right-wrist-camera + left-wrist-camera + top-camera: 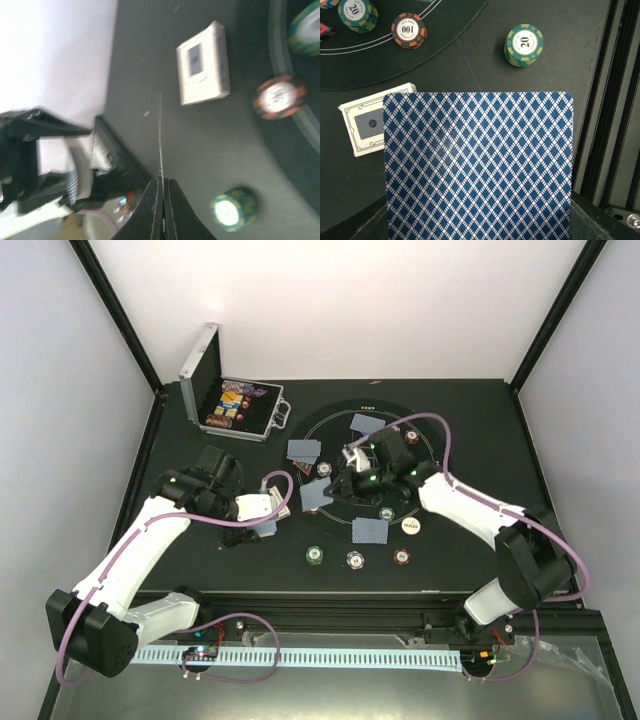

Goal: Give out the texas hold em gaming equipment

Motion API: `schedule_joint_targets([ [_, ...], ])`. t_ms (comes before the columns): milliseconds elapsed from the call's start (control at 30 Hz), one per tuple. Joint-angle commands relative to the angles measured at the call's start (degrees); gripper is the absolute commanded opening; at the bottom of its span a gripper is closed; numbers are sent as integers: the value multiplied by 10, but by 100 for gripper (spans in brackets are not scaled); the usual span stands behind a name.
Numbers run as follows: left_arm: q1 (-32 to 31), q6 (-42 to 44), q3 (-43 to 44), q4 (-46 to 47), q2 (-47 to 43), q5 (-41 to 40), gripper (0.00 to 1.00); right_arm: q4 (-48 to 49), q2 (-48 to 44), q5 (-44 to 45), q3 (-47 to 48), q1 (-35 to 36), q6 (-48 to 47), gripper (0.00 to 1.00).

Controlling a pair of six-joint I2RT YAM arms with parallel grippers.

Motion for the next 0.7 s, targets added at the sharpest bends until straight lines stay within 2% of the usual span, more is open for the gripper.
schedule_joint_targets([
  [0,3,9,9,-3,-6,1,2,-209,-18,197,96,-25,-208,1],
  [67,3,9,9,-4,-6,2,2,-233,-18,343,116,-23,-279,1],
  [133,3,8,10,-5,-5,4,2,-211,-20,481,109,-20,-349,1],
  [300,3,7,8,-6,-6,6,2,-14,-27,669,19,0,-600,1],
  [467,3,6,6,-5,-4,4,2,109,51,752,4,3,-763,1],
  [667,4,4,10,-6,-5,1,2,227,114,732,-29,14,-897,1],
])
